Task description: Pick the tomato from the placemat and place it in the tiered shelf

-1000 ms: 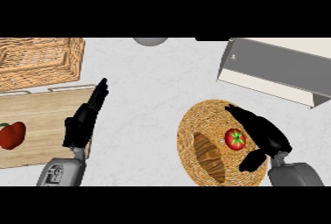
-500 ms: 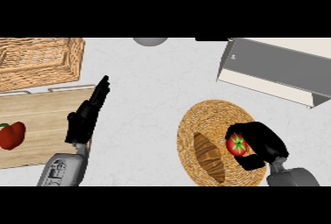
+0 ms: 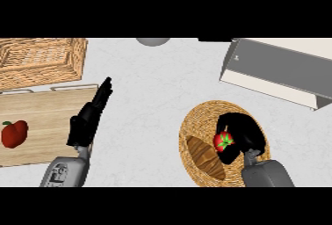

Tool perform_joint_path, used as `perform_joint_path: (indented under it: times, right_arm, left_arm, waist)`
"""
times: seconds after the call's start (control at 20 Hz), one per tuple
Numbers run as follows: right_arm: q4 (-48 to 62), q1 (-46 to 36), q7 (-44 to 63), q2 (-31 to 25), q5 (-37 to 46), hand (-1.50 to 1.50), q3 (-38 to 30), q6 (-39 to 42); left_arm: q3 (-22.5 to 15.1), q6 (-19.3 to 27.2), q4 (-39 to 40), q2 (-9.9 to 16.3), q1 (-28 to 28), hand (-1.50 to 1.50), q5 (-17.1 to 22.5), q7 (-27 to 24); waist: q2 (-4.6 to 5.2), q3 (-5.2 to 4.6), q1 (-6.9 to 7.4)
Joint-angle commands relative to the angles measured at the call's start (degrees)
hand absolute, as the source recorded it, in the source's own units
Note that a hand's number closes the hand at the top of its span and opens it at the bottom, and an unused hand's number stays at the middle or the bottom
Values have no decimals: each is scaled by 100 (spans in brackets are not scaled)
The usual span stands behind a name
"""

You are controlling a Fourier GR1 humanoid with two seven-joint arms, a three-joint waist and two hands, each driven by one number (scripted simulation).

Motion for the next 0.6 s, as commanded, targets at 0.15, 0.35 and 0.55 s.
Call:
perform_joint_path:
  times: [0.15,0.35,0.55]
  right_arm:
    - [288,-890,3132,415,-422,150,965,-1610]
    - [186,-1458,3748,421,-721,150,1580,-2963]
    - [-57,-2039,4250,424,-512,150,1961,-4024]
  left_arm:
    - [-13,-123,46,88,-21,0,5,-116]
    - [-75,-164,-156,44,129,0,51,-25]
    - [-31,-43,72,-19,12,0,-7,-132]
  waist:
    - [21,5,178]
    - [1,10,196]
    - [2,3,128]
